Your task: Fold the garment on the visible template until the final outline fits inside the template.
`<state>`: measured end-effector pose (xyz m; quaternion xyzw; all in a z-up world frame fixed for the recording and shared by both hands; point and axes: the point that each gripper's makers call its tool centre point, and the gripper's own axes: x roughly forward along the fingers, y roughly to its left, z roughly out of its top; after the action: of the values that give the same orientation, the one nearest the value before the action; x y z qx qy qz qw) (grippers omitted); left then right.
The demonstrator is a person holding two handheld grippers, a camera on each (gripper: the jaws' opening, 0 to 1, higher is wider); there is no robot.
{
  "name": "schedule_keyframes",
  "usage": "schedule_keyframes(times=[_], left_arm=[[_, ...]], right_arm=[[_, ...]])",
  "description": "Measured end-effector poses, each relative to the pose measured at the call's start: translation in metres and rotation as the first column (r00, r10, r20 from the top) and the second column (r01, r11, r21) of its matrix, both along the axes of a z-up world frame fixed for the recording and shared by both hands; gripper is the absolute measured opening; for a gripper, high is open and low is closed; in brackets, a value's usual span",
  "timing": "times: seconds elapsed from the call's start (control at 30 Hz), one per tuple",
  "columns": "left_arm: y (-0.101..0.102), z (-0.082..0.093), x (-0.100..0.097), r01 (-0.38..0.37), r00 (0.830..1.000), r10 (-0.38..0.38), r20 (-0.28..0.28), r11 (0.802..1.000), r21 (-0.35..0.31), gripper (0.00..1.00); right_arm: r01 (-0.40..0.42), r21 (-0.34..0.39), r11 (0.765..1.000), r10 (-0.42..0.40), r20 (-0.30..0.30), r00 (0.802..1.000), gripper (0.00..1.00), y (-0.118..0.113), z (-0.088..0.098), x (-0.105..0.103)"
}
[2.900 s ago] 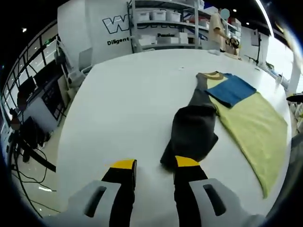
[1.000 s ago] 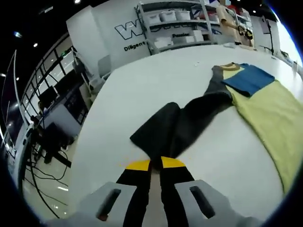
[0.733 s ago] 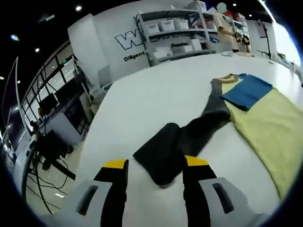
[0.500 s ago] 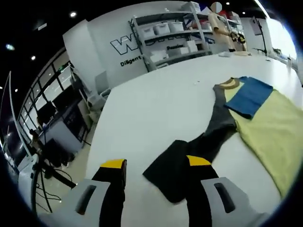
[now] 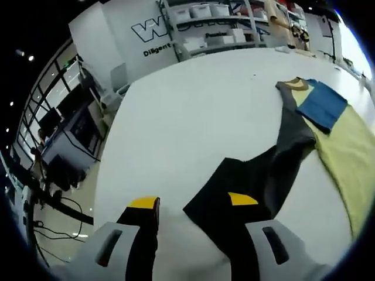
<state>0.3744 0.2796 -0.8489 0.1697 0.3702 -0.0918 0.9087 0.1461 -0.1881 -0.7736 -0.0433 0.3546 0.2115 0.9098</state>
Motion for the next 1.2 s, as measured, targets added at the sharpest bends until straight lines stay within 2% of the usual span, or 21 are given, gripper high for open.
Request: schedule_keyframes(times=[0.07, 0.2, 0.33, 0.53, 0.57, 0.6, 0.67, 0.73, 0.87, 0.93, 0.97, 1.0, 1.03, 1.13, 1.2], left_arm=[[-0.003, 0.001, 0.002, -0.002, 1.000, 0.002, 0.012, 1.000, -0.021, 0.43], [-0.006, 0.002, 0.007, 0.019, 0.999, -0.020, 0.028, 1.000, 0.004, 0.42], [-0.010, -0.003, 0.004, -0.042, 0.999, 0.041, -0.010, 0.995, -0.087, 0.35], [-0.010, -0.004, 0.006, -0.058, 0.998, 0.057, -0.018, 0.990, -0.125, 0.31], [-0.010, -0.005, 0.006, -0.076, 0.997, 0.073, -0.025, 0.986, -0.151, 0.31], [-0.008, -0.007, 0.004, -0.131, 0.991, 0.124, -0.049, 0.971, -0.200, 0.32], [0.000, -0.009, 0.005, -0.191, 0.981, 0.182, -0.059, 0.956, -0.224, 0.37], [-0.002, -0.008, 0.006, -0.142, 0.990, 0.135, -0.044, 0.970, -0.196, 0.37], [-0.002, -0.009, 0.006, -0.156, 0.988, 0.150, -0.042, 0.968, -0.196, 0.36], [-0.003, -0.009, 0.006, -0.154, 0.988, 0.148, -0.045, 0.968, -0.196, 0.30], [-0.003, -0.008, 0.006, -0.138, 0.990, 0.132, -0.043, 0.973, -0.187, 0.21], [-0.005, -0.005, 0.007, -0.115, 0.993, 0.110, -0.036, 0.979, -0.170, 0.13], [-0.005, -0.004, 0.008, -0.100, 0.995, 0.097, -0.029, 0.983, -0.151, 0.10], [-0.006, -0.001, 0.010, -0.043, 0.999, 0.041, -0.024, 0.995, -0.095, 0.10], [0.001, 0.001, 0.010, -0.019, 0.999, 0.018, -0.035, 0.999, -0.031, 0.09]], right_arm=[[0.003, -0.001, 1.000, -0.003, -0.001, 1.000, 0.79, 0.000, -0.001, 0.000], [0.004, -0.001, 1.000, -0.004, -0.008, 1.000, 0.79, 0.000, -0.003, 0.001], [0.006, 0.003, 1.000, -0.006, -0.012, 1.000, 0.78, 0.000, -0.004, 0.001], [0.006, 0.008, 1.000, -0.006, -0.008, 1.000, 0.80, -0.005, -0.002, 0.000], [0.007, 0.009, 1.000, -0.007, -0.009, 1.000, 0.80, -0.005, -0.002, 0.000], [0.008, 0.011, 1.000, -0.007, -0.011, 1.000, 0.80, -0.005, -0.002, -0.001], [0.007, 0.009, 1.000, -0.006, -0.014, 1.000, 0.80, -0.006, -0.003, -0.001], [0.009, 0.004, 1.000, -0.009, -0.016, 1.000, 0.80, -0.007, -0.004, -0.002], [0.016, 0.004, 1.000, -0.016, -0.019, 1.000, 0.80, -0.009, -0.004, -0.002], [0.022, 0.000, 1.000, -0.022, -0.016, 1.000, 0.80, -0.011, -0.004, -0.002], [0.026, -0.001, 1.000, -0.026, -0.014, 1.000, 0.80, -0.012, -0.003, -0.001], [0.030, -0.002, 1.000, -0.030, -0.011, 0.999, 0.80, -0.013, -0.002, -0.001], [0.033, -0.002, 0.999, -0.033, -0.009, 0.999, 0.80, -0.014, -0.001, -0.002], [0.043, -0.008, 0.999, -0.043, -0.011, 0.999, 0.79, -0.016, -0.002, -0.002], [0.054, -0.005, 0.999, -0.054, -0.008, 0.998, 0.79, -0.018, -0.001, -0.002]])
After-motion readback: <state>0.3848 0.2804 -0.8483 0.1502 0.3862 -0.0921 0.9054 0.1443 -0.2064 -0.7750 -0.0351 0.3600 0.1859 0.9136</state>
